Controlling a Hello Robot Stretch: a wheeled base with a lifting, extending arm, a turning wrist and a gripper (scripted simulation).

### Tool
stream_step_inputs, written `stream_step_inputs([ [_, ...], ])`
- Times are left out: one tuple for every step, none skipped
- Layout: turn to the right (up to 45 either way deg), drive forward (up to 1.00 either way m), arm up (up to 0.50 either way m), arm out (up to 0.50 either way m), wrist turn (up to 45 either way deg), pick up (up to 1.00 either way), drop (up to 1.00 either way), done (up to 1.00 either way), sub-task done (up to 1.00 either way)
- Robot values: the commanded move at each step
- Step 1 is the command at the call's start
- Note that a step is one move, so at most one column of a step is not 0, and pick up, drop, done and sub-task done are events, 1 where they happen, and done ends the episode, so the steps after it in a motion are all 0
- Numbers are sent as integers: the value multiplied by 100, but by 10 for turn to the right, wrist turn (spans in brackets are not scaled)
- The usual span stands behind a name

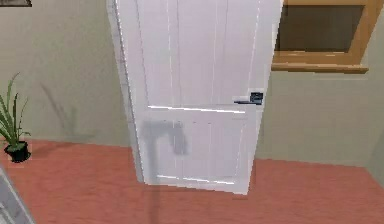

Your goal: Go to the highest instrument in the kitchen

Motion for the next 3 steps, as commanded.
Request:
stream_step_inputs([
  [0, 65, 0, 0, 0, 0, 0, 0, 0],
  [-450, 0, 0, 0, 0, 0, 0, 0, 0],
  [-90, 0, 0, 0, 0, 0, 0, 0, 0],
])
